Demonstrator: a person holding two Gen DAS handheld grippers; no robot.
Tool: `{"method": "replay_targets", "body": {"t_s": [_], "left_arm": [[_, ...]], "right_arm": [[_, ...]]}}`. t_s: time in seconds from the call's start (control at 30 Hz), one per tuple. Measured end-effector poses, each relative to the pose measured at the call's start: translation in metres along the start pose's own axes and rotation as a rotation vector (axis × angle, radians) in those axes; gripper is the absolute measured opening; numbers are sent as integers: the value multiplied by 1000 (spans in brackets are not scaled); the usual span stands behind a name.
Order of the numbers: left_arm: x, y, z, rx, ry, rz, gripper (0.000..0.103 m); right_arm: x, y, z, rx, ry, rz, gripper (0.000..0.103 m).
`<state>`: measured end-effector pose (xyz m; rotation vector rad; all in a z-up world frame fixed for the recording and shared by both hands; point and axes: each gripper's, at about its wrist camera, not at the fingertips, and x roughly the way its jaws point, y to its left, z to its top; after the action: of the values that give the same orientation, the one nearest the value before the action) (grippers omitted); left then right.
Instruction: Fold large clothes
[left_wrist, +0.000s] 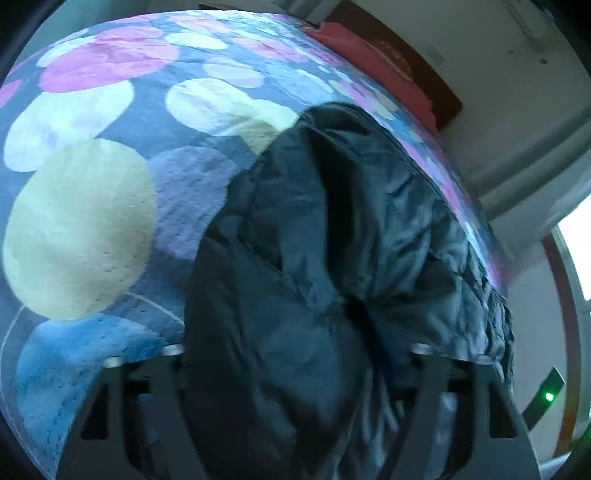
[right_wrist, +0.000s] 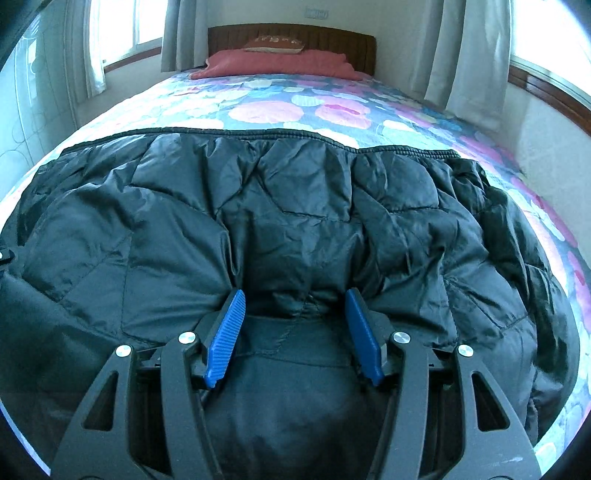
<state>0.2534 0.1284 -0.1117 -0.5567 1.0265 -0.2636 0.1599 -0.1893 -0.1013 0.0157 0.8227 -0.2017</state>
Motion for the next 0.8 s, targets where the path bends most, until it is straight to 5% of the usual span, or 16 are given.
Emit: {"method": "replay_targets", "body": {"t_s": [0.13, 0.2, 0.5, 0.8], "left_arm": [[-12, 3, 0, -38, -4, -66, 26], [-25, -8, 0, -8, -34, -56, 22], [-89, -116, -4, 162, -149, -94, 18], [-83, -255, -42, 436, -173, -71, 18]], "right_arm": [[0, 3, -2, -7, -2, -9, 56], [0, 4, -3, -8, 0, -10, 56], [-9, -9, 6, 14, 6, 42, 56], [-52, -110, 0, 154, -41, 44, 56]]}}
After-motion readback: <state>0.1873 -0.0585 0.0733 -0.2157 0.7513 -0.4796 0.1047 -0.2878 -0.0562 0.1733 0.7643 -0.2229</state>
